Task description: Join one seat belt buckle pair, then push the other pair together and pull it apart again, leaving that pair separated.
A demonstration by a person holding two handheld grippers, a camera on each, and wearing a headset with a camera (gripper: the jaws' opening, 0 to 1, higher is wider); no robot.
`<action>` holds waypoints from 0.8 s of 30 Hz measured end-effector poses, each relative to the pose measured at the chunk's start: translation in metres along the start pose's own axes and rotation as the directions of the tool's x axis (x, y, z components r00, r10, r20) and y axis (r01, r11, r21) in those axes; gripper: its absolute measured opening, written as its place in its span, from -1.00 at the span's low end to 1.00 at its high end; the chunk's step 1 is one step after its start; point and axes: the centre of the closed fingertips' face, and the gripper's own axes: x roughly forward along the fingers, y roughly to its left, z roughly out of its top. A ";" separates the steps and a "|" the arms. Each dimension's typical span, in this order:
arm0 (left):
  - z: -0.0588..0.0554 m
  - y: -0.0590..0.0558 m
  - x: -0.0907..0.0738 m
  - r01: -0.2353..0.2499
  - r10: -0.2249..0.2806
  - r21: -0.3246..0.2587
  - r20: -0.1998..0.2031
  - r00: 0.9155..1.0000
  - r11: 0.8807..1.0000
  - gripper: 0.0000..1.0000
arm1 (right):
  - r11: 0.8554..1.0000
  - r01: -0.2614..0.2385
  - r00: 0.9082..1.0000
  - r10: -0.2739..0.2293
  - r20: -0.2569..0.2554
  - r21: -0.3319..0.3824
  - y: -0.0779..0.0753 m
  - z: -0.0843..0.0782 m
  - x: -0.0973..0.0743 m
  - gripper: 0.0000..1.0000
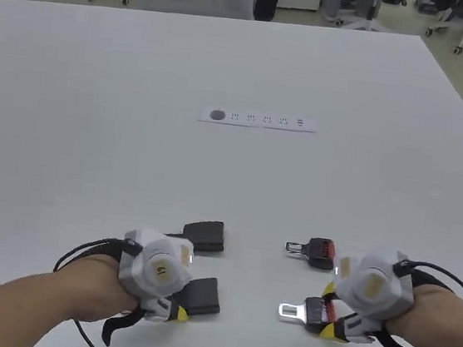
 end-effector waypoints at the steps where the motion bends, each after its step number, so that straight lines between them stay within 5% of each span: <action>1: 0.000 0.000 0.000 0.001 -0.001 0.005 0.001 1.000 1.000 -0.32 | 1.000 0.001 1.000 -0.001 0.000 -0.004 0.000 0.001 0.000 -0.33; 9: 0.000 0.000 0.001 0.024 -0.024 0.025 -0.007 1.000 0.999 -0.33 | 0.999 0.017 0.999 -0.018 -0.030 -0.042 0.001 0.002 0.005 -0.33; 24: 0.003 -0.003 0.004 0.060 -0.060 0.079 -0.004 0.998 0.995 -0.35 | 1.000 -0.027 1.000 0.027 0.007 -0.014 0.000 0.003 0.007 -0.34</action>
